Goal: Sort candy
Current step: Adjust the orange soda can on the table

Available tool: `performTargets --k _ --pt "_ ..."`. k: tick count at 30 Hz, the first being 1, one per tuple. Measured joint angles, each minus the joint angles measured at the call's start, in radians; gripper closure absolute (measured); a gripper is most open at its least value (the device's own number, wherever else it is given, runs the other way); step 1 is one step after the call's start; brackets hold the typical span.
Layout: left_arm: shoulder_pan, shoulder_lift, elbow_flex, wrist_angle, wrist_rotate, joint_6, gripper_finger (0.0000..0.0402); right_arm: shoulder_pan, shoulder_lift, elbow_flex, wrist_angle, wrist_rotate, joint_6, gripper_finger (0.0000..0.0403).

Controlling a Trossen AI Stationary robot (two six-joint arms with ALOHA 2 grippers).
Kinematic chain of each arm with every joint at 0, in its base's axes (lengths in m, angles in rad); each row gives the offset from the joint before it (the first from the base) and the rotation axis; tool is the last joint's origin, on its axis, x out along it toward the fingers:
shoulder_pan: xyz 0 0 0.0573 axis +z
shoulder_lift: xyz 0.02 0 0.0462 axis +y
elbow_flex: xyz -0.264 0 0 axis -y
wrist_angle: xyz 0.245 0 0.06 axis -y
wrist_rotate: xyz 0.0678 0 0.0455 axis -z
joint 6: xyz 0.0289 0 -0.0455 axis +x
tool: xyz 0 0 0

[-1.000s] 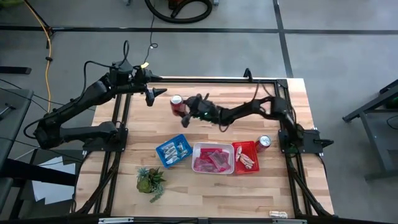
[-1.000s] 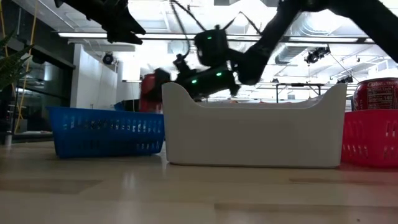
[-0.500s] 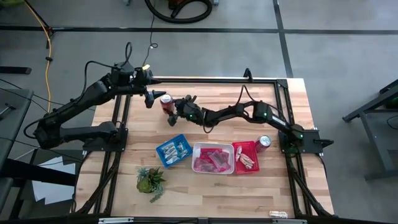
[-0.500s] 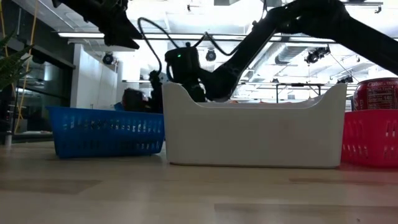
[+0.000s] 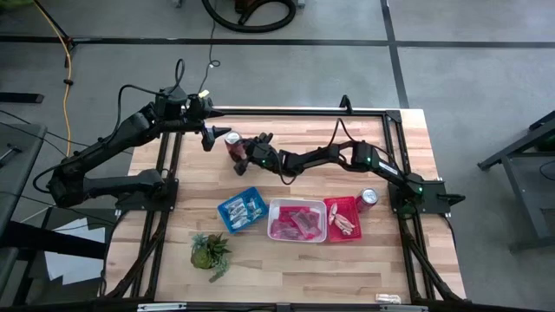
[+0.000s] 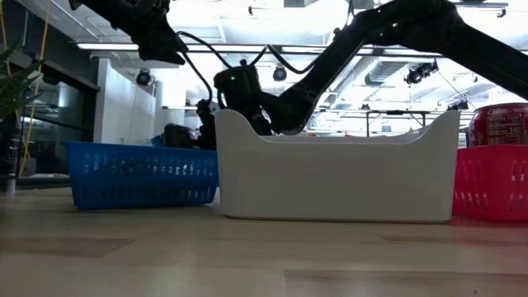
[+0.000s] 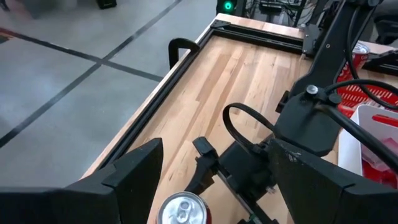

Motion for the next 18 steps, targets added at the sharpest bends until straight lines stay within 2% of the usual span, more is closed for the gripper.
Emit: performTargets --k 5,14,18 --pt "0.0 0.0 0.0 0.001 -0.002 0.0 0.0123 -0.001 0.001 -0.002 0.015 -0.046 0.082 0.0105" --pt "0.0 0.0 0.0 0.001 -0.003 -0.006 0.0123 -0.001 0.002 -0.003 0.016 -0.086 0.083 0.0104" --pt "0.0 0.0 0.0 0.001 -0.003 -0.006 0.0123 -0.002 0.003 -0.004 0.03 -0.142 0.087 0.0104"
